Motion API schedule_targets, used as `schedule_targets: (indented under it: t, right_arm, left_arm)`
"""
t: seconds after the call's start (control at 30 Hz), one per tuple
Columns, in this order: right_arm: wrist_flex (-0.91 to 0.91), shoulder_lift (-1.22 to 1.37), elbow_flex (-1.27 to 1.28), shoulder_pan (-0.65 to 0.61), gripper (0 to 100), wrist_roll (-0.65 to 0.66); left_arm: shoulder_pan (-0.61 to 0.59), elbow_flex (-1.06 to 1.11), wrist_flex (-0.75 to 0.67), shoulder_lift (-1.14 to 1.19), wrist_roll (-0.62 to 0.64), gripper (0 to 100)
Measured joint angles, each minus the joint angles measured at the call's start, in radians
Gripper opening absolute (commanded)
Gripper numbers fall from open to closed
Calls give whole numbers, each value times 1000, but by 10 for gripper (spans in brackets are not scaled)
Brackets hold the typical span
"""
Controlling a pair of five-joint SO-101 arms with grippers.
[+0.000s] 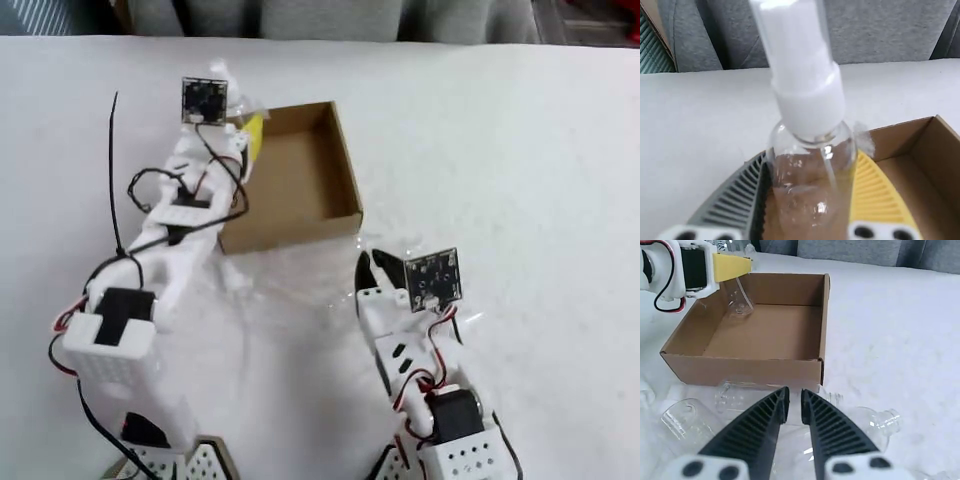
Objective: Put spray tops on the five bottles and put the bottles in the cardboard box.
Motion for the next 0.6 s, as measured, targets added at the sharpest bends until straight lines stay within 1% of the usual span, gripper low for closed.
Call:
schedule_targets:
  t: [0.2,0.43,0.6]
  right_arm:
    - [0,0,0,0,17,0]
    - [-5,0,6,2,17,0]
    - [-6,0,6,0,17,0]
  left_arm:
    - [-2,-29,-3,49,-9,21]
    - [-9,-138,-3,158,-11,24]
    - [-20,-169,-6,181,-11,24]
